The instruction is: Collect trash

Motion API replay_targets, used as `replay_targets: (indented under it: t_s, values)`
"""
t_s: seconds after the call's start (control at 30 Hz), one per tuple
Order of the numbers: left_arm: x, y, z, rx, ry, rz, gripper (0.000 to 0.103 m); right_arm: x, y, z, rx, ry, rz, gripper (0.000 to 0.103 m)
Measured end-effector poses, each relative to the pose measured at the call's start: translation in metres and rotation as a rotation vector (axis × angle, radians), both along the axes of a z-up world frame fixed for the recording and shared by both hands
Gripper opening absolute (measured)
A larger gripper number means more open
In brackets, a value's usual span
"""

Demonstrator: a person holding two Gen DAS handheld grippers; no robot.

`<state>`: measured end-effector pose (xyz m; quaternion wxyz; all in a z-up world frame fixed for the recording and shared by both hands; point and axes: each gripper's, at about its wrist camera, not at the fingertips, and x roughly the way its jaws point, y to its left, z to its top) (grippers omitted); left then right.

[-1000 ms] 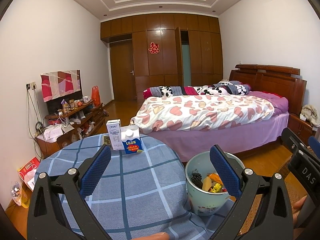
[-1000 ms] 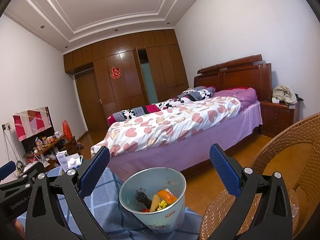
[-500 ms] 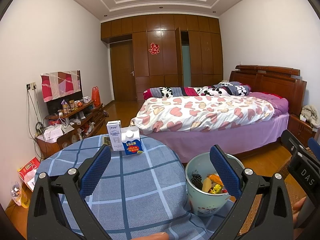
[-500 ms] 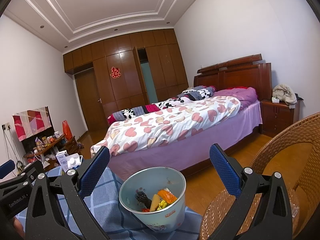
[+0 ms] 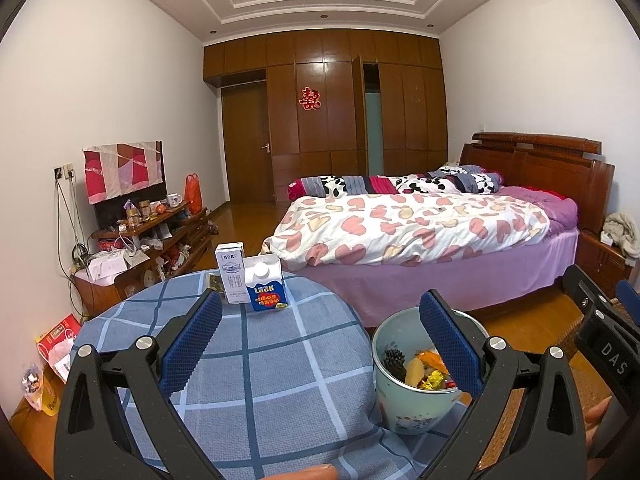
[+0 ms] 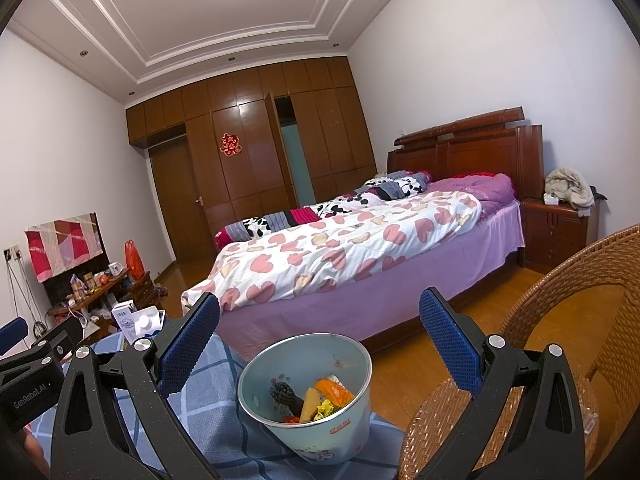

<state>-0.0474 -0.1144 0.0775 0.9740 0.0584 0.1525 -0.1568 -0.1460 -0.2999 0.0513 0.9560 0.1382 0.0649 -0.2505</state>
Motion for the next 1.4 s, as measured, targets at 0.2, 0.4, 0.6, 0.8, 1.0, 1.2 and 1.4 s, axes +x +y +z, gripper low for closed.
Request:
replay_targets:
  t_s: [0.2,0.4,0.6,0.8,1.0,1.2,1.4]
  values:
    - [0.001,0.0005,0.0012,-0.002,0.002,0.002,0.097,0.0006,0.0004,-0.0019,0.002,0.002,0.001,0.098]
    - [0.0019,0.0008,0.0012,0.002,0.003,0.008,0.097,0.0011,0.0007,-0.003,0.003,0.003,0.004,0.098]
    - [0.0011,0.0009,0.0026,-0.002,-0.007,0.005,0.097,0.0006,0.0019,-0.0038,0.005,0.005,0.005,0.098]
    - [-0.001,-0.0033,0.0025,0.009,-0.017,0.01,0.097,0.0007,0.0018,-0.0038,0.007,0.007,0.006,0.098]
    - [-0.0008,-0.0011,0.0045,-0.01,-0.014,0.009,0.097,0.0013,0.0017,-0.0039,0.007,0.008,0.004,0.098]
    - [0.0023,0.0013,0.0033,-0.029,0.017,-0.018,0.097,0.0021,0.0006,-0.003,0.007,0.014,0.006,0.098]
    - [0.0023,-0.0011,0.0011,-0.019,0.016,-0.015,0.097,0.0023,0.0,-0.0034,0.01,0.016,0.006,0.098]
